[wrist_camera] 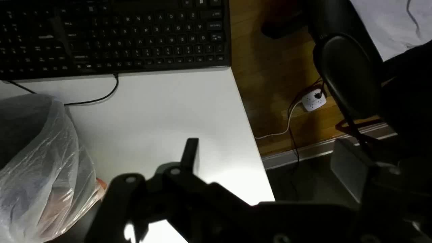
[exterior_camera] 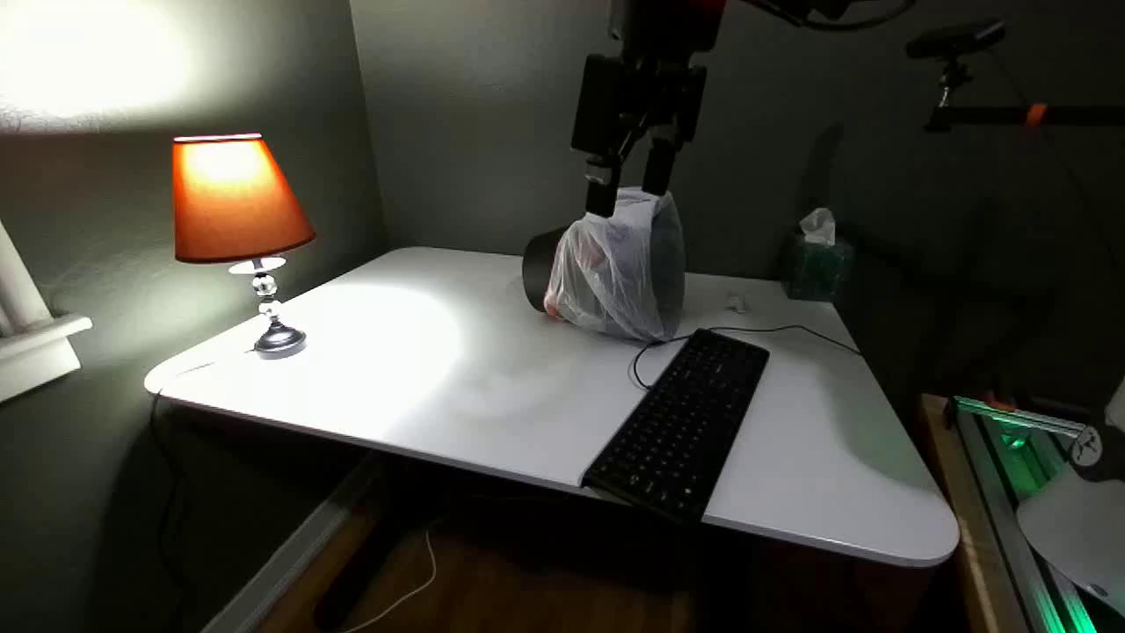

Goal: Pick up the bucket then put the white paper into it

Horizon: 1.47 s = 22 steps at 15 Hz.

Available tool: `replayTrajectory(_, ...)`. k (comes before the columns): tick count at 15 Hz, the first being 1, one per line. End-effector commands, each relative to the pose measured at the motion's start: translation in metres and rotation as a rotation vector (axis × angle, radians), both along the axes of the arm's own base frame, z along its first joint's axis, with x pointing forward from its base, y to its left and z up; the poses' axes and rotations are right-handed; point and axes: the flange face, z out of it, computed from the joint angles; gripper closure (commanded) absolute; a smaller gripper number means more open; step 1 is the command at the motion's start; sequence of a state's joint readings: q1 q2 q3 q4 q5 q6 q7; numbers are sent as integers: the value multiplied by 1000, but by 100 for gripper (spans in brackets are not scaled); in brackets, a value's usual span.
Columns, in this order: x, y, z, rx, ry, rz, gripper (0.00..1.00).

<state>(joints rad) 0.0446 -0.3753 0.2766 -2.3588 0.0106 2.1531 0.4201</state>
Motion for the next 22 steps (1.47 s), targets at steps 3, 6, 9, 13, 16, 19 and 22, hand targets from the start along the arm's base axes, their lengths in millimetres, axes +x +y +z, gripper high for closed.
replayTrajectory(3, 0, 0, 1, 0, 1, 0, 0)
replayTrajectory(6, 0, 0, 1, 0, 1, 0, 0)
replayTrajectory(9, 1, -2, -2, 8, 51, 14, 0)
replayTrajectory(13, 14, -62, 2, 44, -7, -199, 0)
replayTrajectory(16, 19, -108, 6, 89, -57, -344, 0)
replayTrajectory(19, 23, -146, 7, 110, -135, -462, 0)
replayTrajectory(22, 21, -182, 3, 111, -224, -578, 0)
